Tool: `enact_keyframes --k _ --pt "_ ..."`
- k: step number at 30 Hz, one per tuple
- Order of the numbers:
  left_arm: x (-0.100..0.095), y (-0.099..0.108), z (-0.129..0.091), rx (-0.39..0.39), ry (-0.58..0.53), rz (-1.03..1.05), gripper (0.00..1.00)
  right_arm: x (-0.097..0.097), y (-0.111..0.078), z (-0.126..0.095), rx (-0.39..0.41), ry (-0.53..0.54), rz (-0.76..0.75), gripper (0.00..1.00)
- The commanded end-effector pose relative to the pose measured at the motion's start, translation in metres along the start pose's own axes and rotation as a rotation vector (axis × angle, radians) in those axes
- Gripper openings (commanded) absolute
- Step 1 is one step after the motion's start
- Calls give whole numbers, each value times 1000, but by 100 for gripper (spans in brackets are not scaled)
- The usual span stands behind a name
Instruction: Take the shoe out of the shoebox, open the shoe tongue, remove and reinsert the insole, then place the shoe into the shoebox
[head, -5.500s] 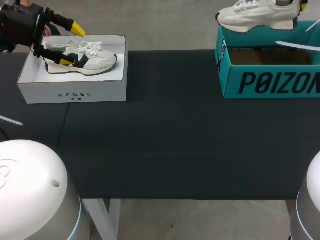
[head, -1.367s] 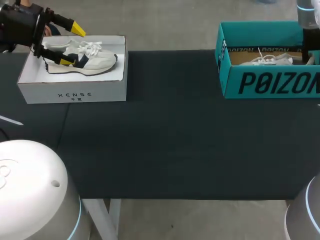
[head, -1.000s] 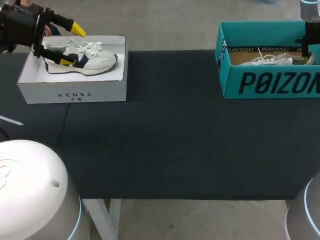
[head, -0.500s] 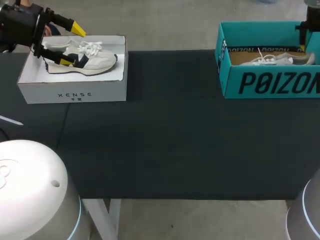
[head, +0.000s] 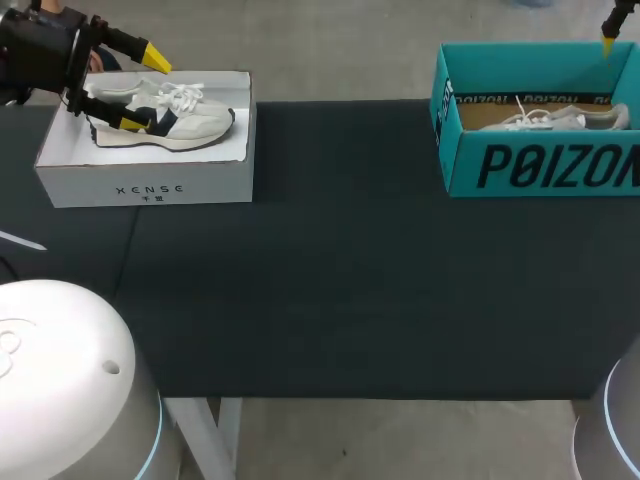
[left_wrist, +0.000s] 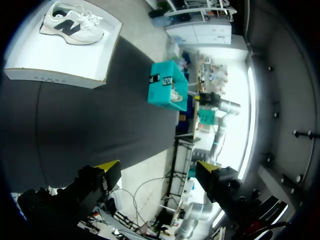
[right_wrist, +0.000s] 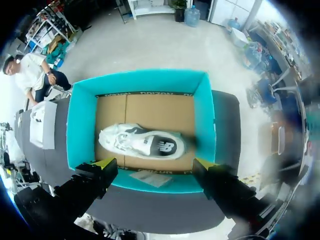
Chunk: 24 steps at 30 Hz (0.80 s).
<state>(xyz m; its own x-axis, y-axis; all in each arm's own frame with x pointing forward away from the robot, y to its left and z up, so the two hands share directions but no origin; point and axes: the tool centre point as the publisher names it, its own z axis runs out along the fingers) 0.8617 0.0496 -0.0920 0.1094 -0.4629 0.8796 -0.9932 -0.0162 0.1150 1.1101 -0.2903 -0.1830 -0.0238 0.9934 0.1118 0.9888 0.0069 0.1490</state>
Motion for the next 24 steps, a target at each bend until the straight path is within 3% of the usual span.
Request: enact_keyframes --k 1,19,22,24 --pt "0 -1 0 -1 -2 -1 100 5 -13 -9 -108 239 -271 100" --pt "0 -1 0 -1 -2 -1 100 8 -12 -10 -105 237 -288 100" --pt "0 -1 0 -1 -2 -1 100 23 -24 -16 -181 327 -476 100" --pt "0 -1 0 -1 -2 -1 100 29 -32 -14 -173 388 -530 100"
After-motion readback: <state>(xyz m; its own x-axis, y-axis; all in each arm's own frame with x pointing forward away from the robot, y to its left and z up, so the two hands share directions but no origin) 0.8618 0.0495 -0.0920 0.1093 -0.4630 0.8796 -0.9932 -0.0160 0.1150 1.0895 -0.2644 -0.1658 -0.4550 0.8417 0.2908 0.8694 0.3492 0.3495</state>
